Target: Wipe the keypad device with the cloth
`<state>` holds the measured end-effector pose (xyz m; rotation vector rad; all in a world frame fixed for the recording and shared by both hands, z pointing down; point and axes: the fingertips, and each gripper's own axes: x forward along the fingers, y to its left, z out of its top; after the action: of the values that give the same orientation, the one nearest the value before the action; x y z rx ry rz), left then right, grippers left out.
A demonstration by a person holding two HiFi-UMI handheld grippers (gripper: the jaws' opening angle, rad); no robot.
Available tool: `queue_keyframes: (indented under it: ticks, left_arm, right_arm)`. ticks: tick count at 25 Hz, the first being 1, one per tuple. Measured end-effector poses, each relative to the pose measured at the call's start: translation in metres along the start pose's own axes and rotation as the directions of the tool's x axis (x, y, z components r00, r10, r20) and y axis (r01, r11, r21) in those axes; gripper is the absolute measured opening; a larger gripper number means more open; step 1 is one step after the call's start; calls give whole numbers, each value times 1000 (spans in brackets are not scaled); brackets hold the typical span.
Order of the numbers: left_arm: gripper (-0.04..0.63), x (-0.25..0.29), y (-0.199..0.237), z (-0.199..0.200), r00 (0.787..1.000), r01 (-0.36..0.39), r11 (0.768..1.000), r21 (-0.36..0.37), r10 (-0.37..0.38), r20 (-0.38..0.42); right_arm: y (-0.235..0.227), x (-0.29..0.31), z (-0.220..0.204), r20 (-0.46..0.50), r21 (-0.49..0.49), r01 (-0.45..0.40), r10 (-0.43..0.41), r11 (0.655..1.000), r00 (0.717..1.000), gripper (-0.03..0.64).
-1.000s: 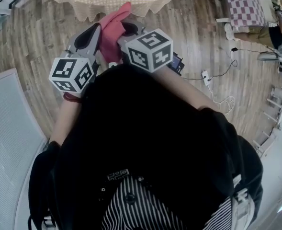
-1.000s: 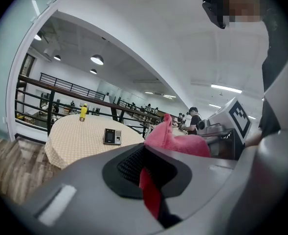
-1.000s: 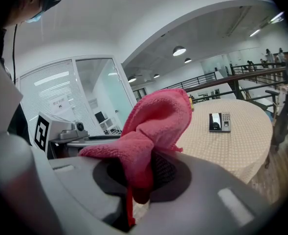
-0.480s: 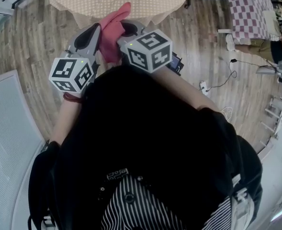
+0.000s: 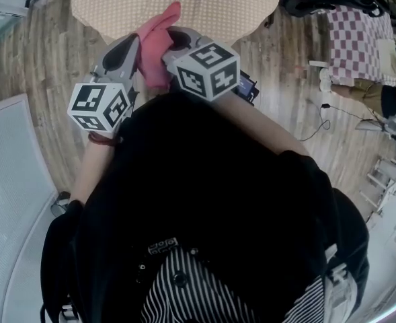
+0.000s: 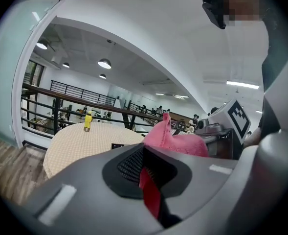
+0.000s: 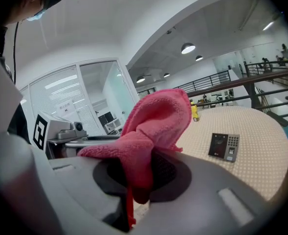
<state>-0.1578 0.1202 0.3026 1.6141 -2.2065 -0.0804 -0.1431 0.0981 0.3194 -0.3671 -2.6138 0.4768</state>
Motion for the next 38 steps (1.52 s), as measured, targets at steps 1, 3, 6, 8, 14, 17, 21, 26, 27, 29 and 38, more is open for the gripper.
queue_keyframes:
  ticks: [1, 3, 6, 8, 14, 17, 21, 26, 27, 29, 38]
  left_arm:
    - [0, 5, 1, 3, 1000, -11, 1000, 0, 11, 0]
    - [0, 16, 1, 8, 1000, -30, 1000, -2, 30, -2]
    - [2, 34, 0, 11, 999, -50, 999, -1, 50, -11]
    - [1, 46, 0, 12, 998, -59, 998, 3, 59, -16]
    - [2, 78, -4, 15, 996, -76, 997, 18, 77, -43]
    - [2, 86, -2, 16, 995, -66, 997, 44, 69, -70]
    - [1, 99, 14, 17, 996, -46, 998, 34, 49, -81]
    - [1, 126, 23, 25, 995, 47, 998, 34, -44, -93]
    - [2, 135, 26, 30, 993, 73, 996, 43, -69, -95]
    - [2, 147, 33, 44, 988, 125, 990, 64, -118, -100]
    - [1, 190, 71, 79, 944, 319, 939, 132, -302, -136]
  right_arm:
    - [-4, 1, 4, -2, -2, -11, 11, 1000, 1000, 64]
    - [-15, 2, 10, -8, -3, -32, 32, 999, 999, 64]
    - [-32, 1, 15, -14, 4, -53, 53, 999, 998, 64]
    - [-45, 1, 18, -16, 18, -65, 66, 998, 998, 64]
    - [-76, -2, 24, -11, 55, -92, 93, 994, 996, 64]
    - [-83, 1, 25, -10, 75, -95, 96, 993, 995, 64]
    - [-94, 16, 29, -15, 83, -82, 83, 993, 996, 64]
    - [-118, 24, 40, -5, 109, -15, 15, 994, 1000, 64]
    - [-125, 26, 47, 6, 117, 5, -6, 993, 1000, 64]
    - [-135, 31, 62, 34, 134, 47, -52, 990, 998, 64]
    - [-168, 65, 104, 111, 203, 207, -233, 957, 966, 64]
